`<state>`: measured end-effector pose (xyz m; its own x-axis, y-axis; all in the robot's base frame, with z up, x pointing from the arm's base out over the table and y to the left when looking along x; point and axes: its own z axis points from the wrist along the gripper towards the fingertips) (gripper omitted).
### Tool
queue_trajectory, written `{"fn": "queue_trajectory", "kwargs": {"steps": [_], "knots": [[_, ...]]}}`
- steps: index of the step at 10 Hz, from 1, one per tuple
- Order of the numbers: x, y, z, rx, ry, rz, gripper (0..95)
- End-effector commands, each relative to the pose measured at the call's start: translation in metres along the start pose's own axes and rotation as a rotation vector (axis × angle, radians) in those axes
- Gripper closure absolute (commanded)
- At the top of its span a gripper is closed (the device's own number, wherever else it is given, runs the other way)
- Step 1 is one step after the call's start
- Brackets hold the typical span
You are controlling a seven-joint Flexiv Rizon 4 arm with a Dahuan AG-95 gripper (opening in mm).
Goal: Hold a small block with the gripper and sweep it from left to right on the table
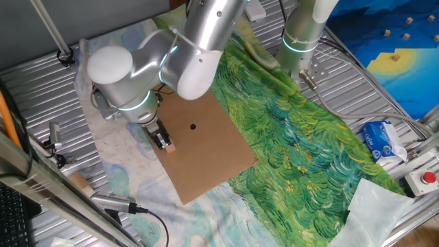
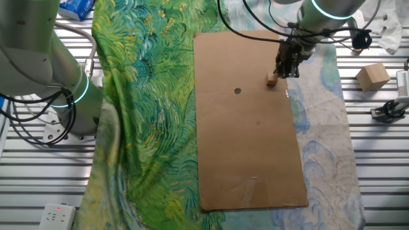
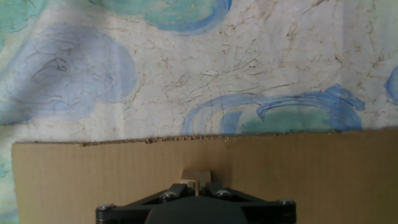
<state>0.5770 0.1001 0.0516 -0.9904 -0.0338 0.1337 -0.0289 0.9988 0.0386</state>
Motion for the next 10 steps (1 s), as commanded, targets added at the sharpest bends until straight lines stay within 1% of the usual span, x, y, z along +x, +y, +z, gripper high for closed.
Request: {"fn": "queue_trajectory", "kwargs": {"steps": [1,5,7,10], "knots": [[-0.001,0.000,0.000,0.001,0.004,0.000,57.0],[-0.001,0.000,0.006,0.000,0.000,-0.002,57.0],[0.000,0.001,0.012,0.000,-0.004,0.000,57.0],[0.003,0.003,0.025,0.000,-0.017,0.004,57.0]]}}
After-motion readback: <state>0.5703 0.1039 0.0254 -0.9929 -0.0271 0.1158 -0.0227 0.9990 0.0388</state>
